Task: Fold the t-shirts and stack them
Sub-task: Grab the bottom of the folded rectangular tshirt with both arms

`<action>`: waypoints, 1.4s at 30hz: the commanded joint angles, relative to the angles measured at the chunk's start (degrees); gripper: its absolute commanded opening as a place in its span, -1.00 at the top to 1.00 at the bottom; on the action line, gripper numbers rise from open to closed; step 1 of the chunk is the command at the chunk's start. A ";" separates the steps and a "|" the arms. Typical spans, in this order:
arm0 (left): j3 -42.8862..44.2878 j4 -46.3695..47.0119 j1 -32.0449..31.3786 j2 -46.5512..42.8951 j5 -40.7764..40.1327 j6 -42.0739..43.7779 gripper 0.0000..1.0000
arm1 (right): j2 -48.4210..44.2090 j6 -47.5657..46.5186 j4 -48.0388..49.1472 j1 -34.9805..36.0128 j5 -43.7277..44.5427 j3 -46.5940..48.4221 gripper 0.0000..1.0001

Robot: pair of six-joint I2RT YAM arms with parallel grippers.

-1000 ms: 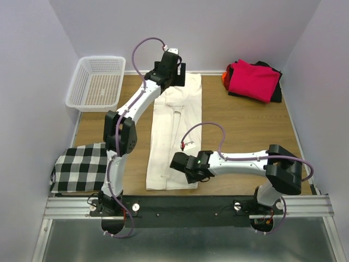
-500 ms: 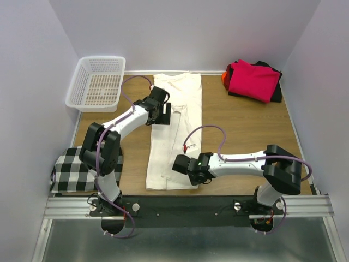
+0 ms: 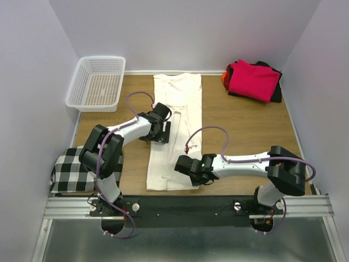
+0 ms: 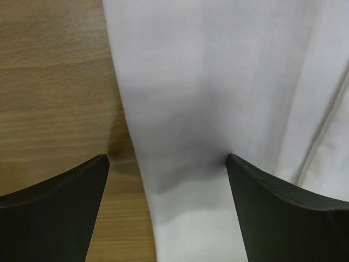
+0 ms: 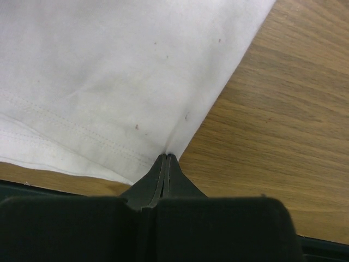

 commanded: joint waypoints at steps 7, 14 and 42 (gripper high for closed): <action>-0.07 -3.25 -1.65 5.98 -5.03 -2.54 -0.97 | -5.08 2.61 -3.51 0.61 -2.75 -6.34 0.99; -0.07 -2.46 -1.73 7.57 -4.33 -2.10 -0.97 | -8.24 3.58 -5.88 0.52 -2.57 -7.14 0.99; -14.56 -4.38 -3.05 -34.69 9.73 -8.07 -0.97 | -12.91 5.86 -5.89 0.78 1.03 -3.10 -0.16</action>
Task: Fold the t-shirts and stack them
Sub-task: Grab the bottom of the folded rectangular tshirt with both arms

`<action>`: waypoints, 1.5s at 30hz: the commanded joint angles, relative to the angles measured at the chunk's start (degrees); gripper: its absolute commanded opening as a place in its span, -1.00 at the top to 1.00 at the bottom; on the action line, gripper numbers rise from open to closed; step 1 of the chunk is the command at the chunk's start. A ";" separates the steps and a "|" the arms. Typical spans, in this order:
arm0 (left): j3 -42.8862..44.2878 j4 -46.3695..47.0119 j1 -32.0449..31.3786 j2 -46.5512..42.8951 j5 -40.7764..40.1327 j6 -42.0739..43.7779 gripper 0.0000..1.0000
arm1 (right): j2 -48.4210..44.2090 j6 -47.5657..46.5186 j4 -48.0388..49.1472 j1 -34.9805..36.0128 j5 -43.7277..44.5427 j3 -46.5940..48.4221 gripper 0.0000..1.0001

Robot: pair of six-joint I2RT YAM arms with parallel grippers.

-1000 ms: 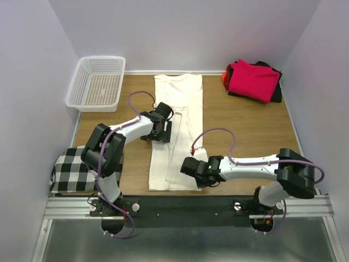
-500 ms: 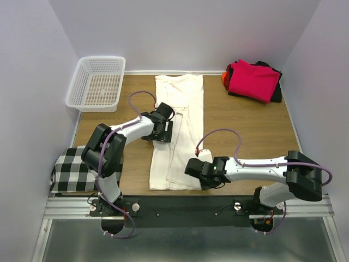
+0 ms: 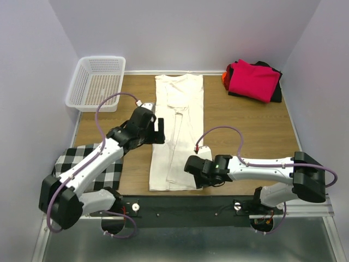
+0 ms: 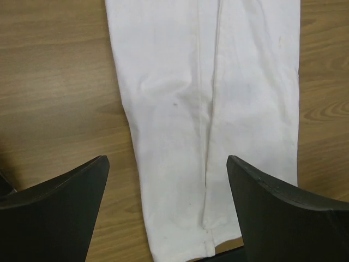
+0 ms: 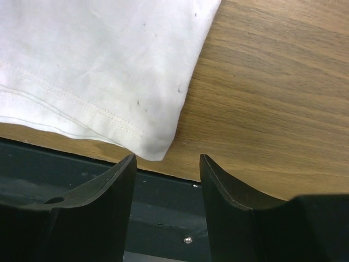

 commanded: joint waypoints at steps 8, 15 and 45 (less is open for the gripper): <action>-20.34 -1.04 -0.58 -18.93 11.07 -11.12 -0.97 | -2.60 7.15 -0.05 0.48 5.44 -0.57 -0.20; -23.34 -2.70 -1.46 -20.19 10.64 -15.17 -0.92 | -1.19 8.56 2.15 0.48 4.30 -2.24 -0.19; -12.54 -15.18 -25.28 -0.85 -12.47 -48.29 -0.19 | -1.01 2.76 4.26 0.48 4.30 -3.56 -0.15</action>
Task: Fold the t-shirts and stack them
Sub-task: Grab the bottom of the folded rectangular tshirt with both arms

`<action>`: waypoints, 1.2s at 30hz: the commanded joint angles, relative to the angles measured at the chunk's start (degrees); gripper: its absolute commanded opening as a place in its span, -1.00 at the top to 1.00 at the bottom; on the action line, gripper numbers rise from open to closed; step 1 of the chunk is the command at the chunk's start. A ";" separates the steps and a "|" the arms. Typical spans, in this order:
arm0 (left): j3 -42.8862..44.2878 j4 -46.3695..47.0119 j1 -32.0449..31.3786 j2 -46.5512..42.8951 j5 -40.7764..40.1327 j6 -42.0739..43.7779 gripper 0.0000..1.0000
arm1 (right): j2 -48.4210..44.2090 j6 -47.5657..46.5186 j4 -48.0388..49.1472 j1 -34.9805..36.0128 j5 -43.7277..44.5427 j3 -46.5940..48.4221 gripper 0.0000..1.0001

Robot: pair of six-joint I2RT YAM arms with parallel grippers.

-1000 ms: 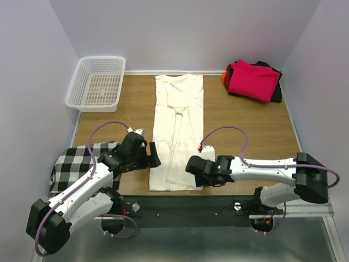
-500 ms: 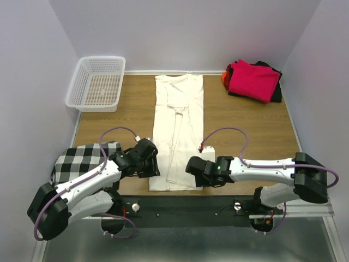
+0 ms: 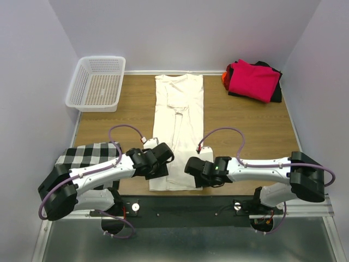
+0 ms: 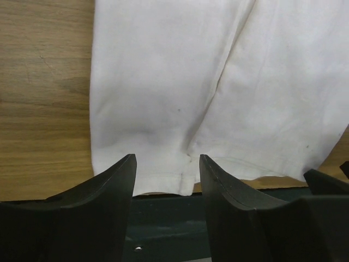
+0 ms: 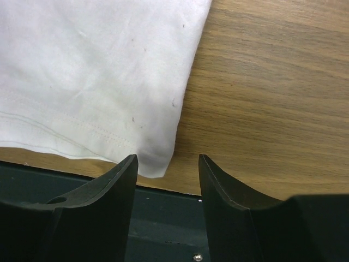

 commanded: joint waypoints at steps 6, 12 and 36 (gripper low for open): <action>2.64 -8.03 -5.34 3.33 -7.44 -19.56 -0.20 | -2.75 -5.09 0.48 0.39 2.13 -2.28 -0.18; -1.06 -6.88 -5.34 0.61 -5.67 -23.69 -0.22 | -1.69 -8.26 0.66 -0.31 2.83 -2.01 -0.18; 3.51 -14.01 -6.39 12.90 -4.88 -26.51 -0.25 | -4.77 -8.18 3.29 -1.54 0.02 -6.85 -0.20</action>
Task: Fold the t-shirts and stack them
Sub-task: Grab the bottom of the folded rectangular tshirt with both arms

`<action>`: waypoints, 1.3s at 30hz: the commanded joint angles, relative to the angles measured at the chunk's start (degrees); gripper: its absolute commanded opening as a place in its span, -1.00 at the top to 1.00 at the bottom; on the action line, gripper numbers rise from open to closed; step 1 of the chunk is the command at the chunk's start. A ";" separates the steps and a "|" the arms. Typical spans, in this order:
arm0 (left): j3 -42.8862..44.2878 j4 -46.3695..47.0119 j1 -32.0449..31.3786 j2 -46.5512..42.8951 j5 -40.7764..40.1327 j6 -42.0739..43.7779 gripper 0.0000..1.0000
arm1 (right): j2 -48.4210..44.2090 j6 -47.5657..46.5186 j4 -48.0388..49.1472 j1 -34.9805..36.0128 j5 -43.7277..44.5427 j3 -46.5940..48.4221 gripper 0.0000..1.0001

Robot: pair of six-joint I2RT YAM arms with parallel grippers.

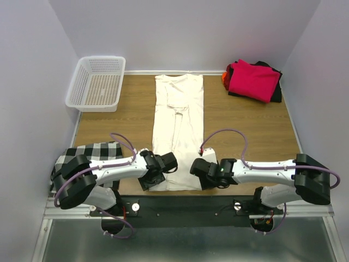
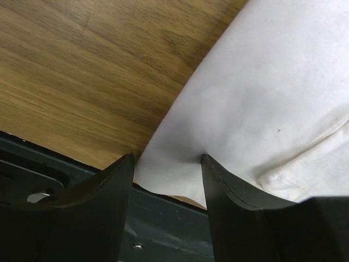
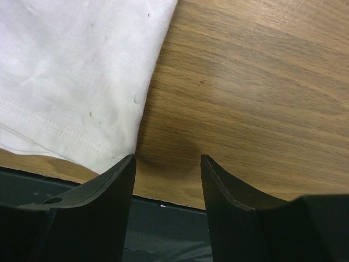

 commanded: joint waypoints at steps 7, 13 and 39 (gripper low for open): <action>1.98 0.78 -1.08 3.93 0.96 1.17 -0.25 | -1.31 0.43 2.18 -0.34 0.95 -1.87 -0.18; 1.37 1.30 -1.35 3.05 1.76 1.08 -0.25 | -4.04 0.44 2.27 -0.34 0.77 1.21 -0.18; -1.71 5.00 -3.37 3.05 4.83 0.99 -0.09 | 4.23 -1.86 9.92 -0.34 -5.20 -3.88 0.34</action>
